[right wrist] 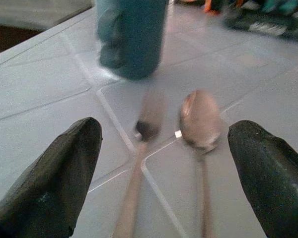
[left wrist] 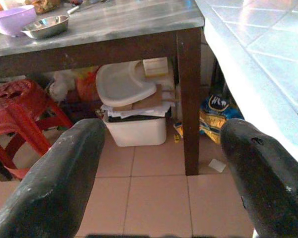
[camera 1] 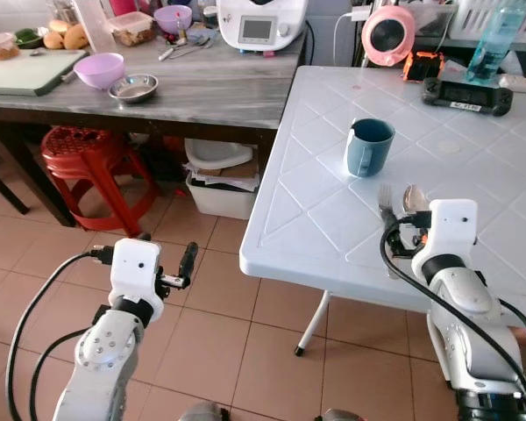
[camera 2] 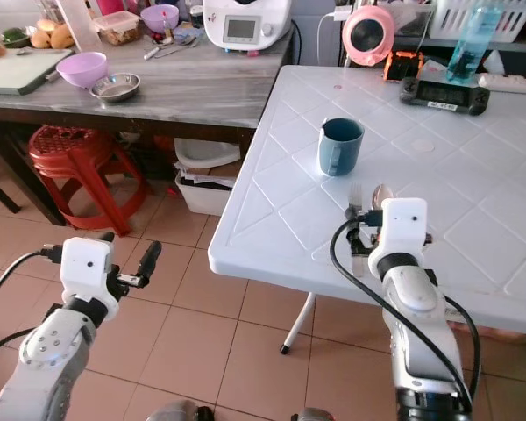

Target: Setting the table

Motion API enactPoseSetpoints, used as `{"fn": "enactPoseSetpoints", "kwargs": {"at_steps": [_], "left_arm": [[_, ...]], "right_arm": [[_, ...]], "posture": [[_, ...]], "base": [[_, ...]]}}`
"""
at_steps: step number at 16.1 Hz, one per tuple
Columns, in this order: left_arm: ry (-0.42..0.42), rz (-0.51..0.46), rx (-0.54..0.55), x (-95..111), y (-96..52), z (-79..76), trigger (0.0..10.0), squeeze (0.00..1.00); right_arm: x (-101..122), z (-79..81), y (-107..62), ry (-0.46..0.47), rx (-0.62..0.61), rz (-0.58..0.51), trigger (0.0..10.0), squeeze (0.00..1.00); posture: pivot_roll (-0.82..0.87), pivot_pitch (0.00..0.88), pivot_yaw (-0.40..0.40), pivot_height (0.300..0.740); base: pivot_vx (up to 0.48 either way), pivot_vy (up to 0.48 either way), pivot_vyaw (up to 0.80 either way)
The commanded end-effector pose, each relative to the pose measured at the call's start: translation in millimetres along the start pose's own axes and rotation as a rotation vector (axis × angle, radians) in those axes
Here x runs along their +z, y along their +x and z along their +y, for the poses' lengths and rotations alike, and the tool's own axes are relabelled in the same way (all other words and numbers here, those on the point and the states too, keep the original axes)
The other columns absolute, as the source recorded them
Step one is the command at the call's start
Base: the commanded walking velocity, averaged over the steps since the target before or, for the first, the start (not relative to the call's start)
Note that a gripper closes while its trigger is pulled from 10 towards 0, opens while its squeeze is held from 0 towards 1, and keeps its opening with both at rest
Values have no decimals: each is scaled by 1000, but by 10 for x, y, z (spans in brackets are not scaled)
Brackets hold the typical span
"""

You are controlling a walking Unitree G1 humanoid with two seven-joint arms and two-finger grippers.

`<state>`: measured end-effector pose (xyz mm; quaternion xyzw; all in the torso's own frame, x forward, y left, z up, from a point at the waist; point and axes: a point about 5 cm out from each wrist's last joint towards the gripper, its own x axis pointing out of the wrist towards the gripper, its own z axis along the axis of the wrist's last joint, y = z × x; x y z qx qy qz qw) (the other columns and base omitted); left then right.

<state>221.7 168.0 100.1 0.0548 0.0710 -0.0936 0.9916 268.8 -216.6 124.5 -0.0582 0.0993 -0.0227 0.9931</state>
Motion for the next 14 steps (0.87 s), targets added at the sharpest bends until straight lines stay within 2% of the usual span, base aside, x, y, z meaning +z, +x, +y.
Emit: {"fn": "enactPoseSetpoints", "kwargs": {"at_steps": [1, 2, 6, 10, 12, 14], "left_arm": [[8, -3, -2, 40, -21, 38, 10000, 0], [11, 0, -4, 44, -30, 49, 10000, 0], [33, 23, -13, 60, -68, 102, 10000, 0], [42, 33, -17, 69, -79, 127, 10000, 0], [46, 33, -21, 81, -77, 126, 10000, 0], [46, 35, -20, 84, -82, 131, 10000, 0]], "right_arm": [[-23, 21, 27, 9, 32, 38, 10000, 0], [2, 14, 37, 26, 39, 35, 10000, 0], [31, 158, 69, 64, 112, 55, 10000, 0], [127, 295, 205, 97, 147, 48, 10000, 0], [141, 282, 269, 117, 119, 60, 10000, 0], [134, 210, 278, 95, 79, 65, 10000, 0]], "posture": [[24, 30, 94, 740], [28, 36, 99, 740], [38, 56, 115, 740], [48, 60, 126, 740], [54, 62, 124, 740], [55, 62, 120, 740]], "base": [[0, 0, 0], [0, 0, 0], [0, 0, 0], [0, 0, 0], [0, 0, 0], [0, 0, 0]]}}
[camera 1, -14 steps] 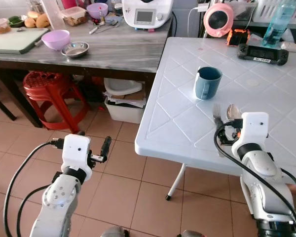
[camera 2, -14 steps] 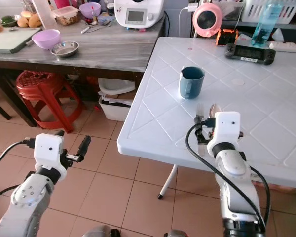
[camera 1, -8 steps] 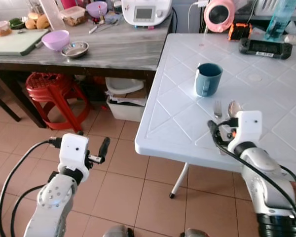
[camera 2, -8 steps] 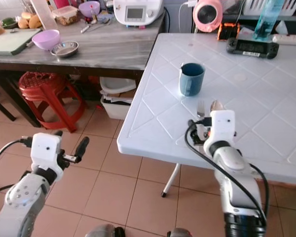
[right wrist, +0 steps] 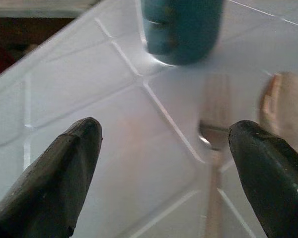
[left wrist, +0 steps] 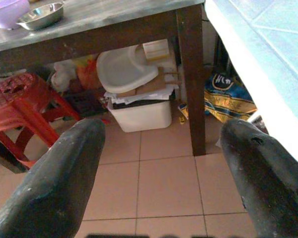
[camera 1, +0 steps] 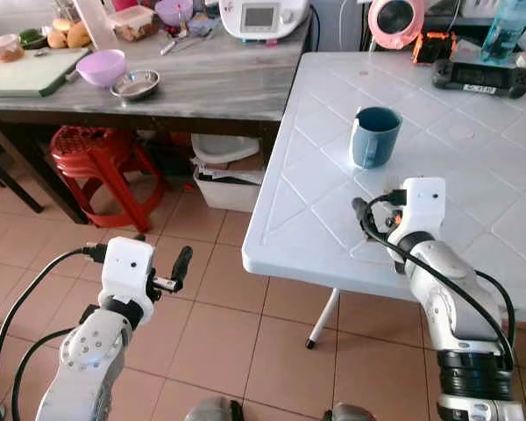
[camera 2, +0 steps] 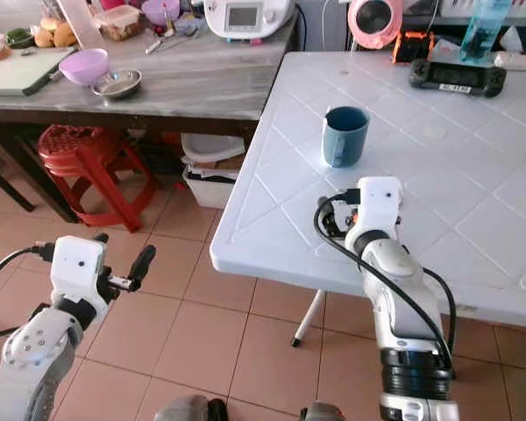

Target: Setting the table

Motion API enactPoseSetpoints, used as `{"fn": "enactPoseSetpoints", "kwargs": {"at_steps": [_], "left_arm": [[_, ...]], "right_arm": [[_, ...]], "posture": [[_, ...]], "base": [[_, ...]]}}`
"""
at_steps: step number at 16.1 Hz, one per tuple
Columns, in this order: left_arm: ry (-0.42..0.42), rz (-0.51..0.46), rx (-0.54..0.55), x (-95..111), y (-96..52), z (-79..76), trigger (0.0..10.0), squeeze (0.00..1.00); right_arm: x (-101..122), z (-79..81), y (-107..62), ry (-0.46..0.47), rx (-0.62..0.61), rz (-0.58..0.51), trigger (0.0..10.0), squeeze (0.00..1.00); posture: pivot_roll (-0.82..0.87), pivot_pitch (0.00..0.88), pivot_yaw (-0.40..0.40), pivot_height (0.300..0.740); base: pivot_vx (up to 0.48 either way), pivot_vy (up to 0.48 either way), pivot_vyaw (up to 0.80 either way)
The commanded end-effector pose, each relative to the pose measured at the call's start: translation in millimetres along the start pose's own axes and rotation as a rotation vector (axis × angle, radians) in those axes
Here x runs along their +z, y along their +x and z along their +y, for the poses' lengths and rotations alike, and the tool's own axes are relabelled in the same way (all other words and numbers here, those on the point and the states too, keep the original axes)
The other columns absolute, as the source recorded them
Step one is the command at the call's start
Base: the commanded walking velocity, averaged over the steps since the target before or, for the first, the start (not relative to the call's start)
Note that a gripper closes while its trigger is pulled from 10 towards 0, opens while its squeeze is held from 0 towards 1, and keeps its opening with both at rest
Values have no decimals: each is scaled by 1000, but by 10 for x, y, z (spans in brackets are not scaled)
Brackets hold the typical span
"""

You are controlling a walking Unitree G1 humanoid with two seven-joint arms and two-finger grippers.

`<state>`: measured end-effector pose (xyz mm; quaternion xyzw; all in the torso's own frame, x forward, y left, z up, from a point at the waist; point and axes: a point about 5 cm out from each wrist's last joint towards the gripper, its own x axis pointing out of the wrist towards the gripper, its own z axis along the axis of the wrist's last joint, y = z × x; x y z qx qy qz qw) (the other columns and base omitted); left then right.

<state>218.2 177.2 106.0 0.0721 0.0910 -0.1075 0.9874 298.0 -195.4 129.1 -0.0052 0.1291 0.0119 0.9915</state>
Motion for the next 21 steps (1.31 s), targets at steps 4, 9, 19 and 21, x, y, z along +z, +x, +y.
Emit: {"fn": "enactPoseSetpoints", "kwargs": {"at_steps": [4, 9, 19, 21], "left_arm": [[11, 1, 6, 31, -46, 36, 10000, 0], [14, 3, -2, 40, -34, 32, 10000, 0], [9, 4, -7, 41, -28, 15, 10000, 0], [9, 5, -6, 40, -28, 18, 10000, 0]], "right_arm": [[-89, -161, -52, -4, -75, 46, 10000, 0], [-49, -208, 11, 12, -61, 58, 10000, 0], [40, -185, 50, 44, -14, 55, 10000, 0], [37, -175, 63, 45, -5, 58, 10000, 0]], "posture": [[53, 72, 123, 740], [56, 78, 128, 740], [51, 74, 121, 740], [54, 78, 120, 740]], "base": [[0, 0, 0], [0, 0, 0], [0, 0, 0], [0, 0, 0]]}}
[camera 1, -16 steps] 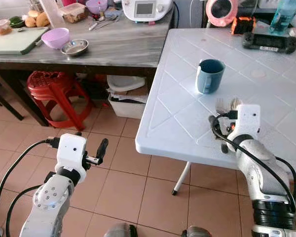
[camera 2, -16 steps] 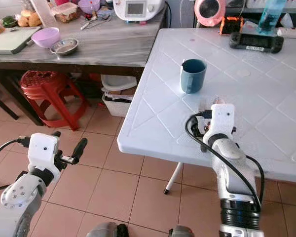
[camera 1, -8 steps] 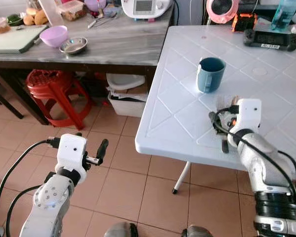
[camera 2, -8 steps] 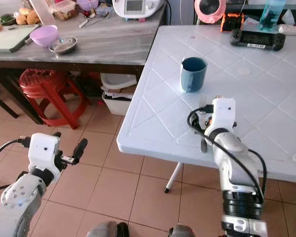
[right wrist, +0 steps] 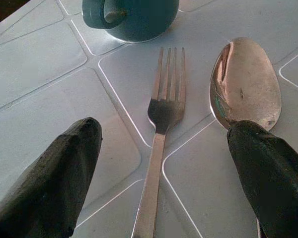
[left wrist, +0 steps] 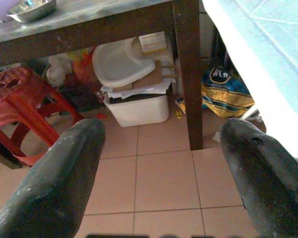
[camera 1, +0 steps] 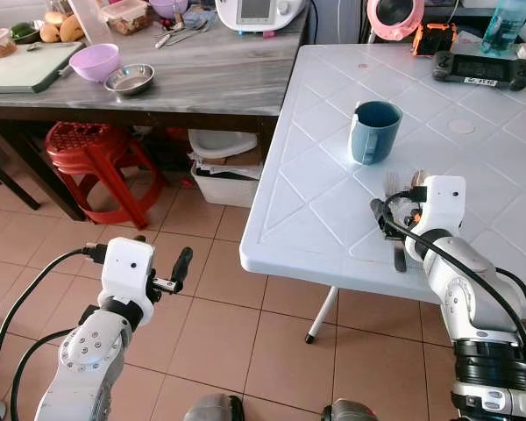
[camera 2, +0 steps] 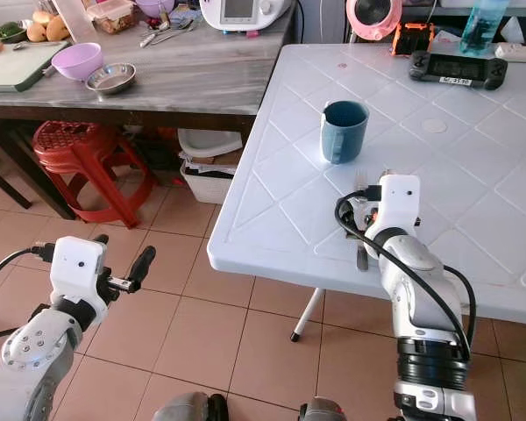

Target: Setting the table

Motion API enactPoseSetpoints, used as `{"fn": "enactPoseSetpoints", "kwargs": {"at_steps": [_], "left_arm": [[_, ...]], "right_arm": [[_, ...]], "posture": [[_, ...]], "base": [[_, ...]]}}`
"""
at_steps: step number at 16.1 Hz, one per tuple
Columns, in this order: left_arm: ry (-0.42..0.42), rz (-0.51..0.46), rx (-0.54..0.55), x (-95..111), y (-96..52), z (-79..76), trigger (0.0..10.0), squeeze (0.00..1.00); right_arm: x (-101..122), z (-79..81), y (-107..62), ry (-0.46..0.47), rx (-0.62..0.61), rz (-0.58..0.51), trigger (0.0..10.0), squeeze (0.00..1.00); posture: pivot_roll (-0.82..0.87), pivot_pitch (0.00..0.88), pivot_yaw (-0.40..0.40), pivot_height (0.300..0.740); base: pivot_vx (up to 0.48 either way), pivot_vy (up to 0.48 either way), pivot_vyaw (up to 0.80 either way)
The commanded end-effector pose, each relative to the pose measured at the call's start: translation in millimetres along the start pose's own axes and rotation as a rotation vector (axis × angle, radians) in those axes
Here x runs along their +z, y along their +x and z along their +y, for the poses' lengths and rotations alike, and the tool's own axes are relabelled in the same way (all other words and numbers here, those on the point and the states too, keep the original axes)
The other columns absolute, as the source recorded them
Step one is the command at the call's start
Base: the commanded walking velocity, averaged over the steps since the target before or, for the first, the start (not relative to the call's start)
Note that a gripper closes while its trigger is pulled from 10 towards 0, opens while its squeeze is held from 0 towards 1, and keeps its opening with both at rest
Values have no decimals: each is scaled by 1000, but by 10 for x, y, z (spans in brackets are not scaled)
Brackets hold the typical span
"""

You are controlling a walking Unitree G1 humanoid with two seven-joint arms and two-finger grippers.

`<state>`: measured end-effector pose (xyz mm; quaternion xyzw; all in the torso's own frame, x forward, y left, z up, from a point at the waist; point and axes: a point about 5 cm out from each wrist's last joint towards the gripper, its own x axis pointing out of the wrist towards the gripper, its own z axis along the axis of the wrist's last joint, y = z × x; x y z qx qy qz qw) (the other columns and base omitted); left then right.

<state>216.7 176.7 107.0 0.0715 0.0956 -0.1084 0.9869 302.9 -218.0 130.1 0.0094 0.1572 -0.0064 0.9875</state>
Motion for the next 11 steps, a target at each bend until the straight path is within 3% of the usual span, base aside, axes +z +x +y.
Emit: {"fn": "enactPoseSetpoints", "kwargs": {"at_steps": [1, 4, 6, 7, 8, 9, 11], "left_arm": [[11, -4, -2, 32, -15, 26, 10000, 0], [10, -2, -4, 26, -20, 17, 10000, 0], [7, -4, -6, 27, -14, 2, 10000, 0], [7, -4, -7, 27, -16, 0, 10000, 0], [6, -2, -7, 27, -20, -3, 10000, 0], [5, -2, -9, 29, -20, -9, 10000, 0], [4, -2, -9, 27, -19, -11, 10000, 0]], "right_arm": [[36, 62, 26, 8, 33, -2, 10000, 0], [125, 99, 45, -1, 49, -24, 10000, 0], [21, 134, 61, -5, 30, 8, 10000, 0], [-12, 158, 63, -10, 28, 20, 7569, 0], [-88, 216, 68, -10, 48, 45, 3294, 0], [-124, 227, 85, -13, 50, 58, 0, 0], [-127, 227, 99, -22, 49, 60, 0, 0]], "posture": [[54, 78, 120, 740], [51, 77, 118, 740], [52, 81, 117, 740], [52, 81, 117, 740], [53, 82, 117, 740], [53, 84, 116, 740], [52, 84, 116, 740]], "base": [[0, 0, 0], [0, 0, 0], [0, 0, 0], [0, 0, 0], [0, 0, 0], [0, 0, 0], [0, 0, 0]]}}
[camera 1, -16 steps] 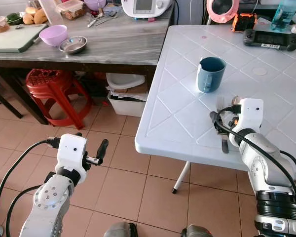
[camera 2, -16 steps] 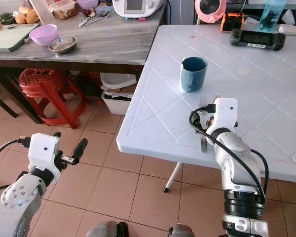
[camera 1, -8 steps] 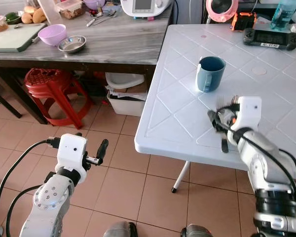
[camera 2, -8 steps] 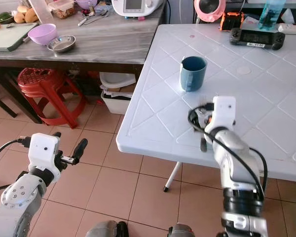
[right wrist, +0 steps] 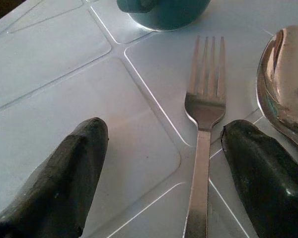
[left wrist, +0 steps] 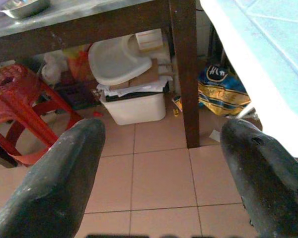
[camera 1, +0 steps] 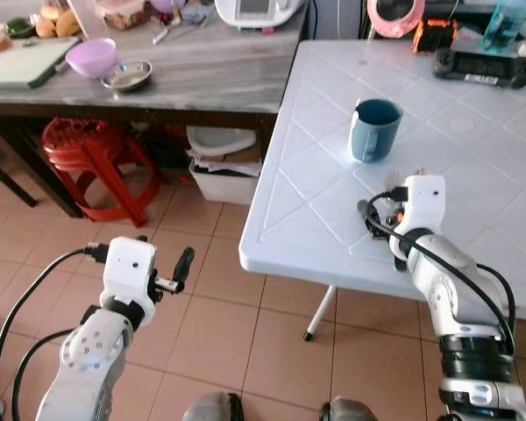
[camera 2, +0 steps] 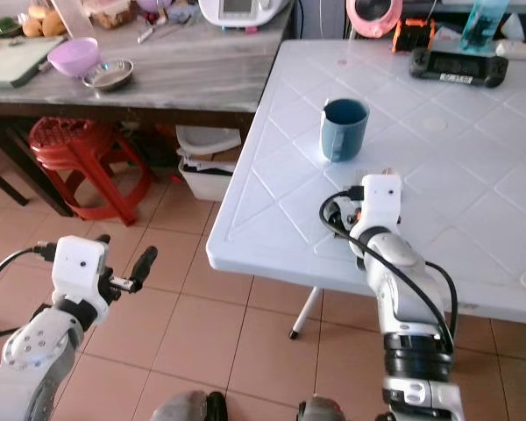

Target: Setting the table

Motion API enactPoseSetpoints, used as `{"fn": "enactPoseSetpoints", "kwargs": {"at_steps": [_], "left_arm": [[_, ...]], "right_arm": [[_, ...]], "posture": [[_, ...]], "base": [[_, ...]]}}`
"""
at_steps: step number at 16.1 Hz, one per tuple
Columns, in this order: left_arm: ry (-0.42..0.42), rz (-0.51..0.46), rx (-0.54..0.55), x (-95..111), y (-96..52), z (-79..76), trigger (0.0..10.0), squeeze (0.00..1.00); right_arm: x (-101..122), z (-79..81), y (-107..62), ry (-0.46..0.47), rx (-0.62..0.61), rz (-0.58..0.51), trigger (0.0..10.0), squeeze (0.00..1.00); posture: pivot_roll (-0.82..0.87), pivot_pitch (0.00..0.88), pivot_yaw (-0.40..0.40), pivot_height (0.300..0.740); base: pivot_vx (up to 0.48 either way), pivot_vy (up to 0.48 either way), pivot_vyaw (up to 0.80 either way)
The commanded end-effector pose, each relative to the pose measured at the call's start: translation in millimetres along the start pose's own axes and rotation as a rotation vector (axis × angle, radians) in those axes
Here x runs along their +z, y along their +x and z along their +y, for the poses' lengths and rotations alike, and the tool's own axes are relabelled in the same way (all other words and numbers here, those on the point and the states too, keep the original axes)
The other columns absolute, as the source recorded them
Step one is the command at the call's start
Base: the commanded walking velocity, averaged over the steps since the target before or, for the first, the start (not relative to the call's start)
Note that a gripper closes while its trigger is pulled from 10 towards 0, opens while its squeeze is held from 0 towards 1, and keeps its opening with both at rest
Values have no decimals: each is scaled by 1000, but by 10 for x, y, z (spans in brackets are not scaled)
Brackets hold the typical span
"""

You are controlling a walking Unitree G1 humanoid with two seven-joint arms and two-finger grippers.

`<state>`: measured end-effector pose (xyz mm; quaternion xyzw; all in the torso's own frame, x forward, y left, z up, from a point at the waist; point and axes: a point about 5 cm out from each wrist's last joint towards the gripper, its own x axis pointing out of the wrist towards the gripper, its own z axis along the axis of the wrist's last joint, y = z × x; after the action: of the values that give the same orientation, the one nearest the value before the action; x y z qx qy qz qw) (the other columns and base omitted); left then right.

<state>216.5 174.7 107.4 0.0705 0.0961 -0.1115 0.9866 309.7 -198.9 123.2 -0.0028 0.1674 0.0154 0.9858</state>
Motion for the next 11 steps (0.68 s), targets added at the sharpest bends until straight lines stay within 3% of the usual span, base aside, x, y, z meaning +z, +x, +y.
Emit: {"fn": "enactPoseSetpoints", "kwargs": {"at_steps": [1, 3, 5, 11], "left_arm": [[4, -3, -4, 21, -18, 3, 10000, 0], [0, -4, -1, 16, -11, -3, 10000, 0], [-3, -4, 0, 13, -8, -9, 10000, 0], [-8, 0, -5, 2, -5, -17, 10000, 0]], "right_arm": [[-87, 14, 31, -12, -4, 52, 0, 0], [-152, -126, 20, -51, -78, 99, 0, 0], [-256, -204, -13, -29, -98, 145, 0, 0], [-364, -309, -70, -3, -127, 196, 0, 0]], "posture": [[52, 84, 112, 740], [49, 83, 107, 740], [46, 80, 106, 740], [43, 81, 105, 740]], "base": [[0, 0, 0], [0, 0, 0], [0, 0, 0], [0, 0, 0]]}}
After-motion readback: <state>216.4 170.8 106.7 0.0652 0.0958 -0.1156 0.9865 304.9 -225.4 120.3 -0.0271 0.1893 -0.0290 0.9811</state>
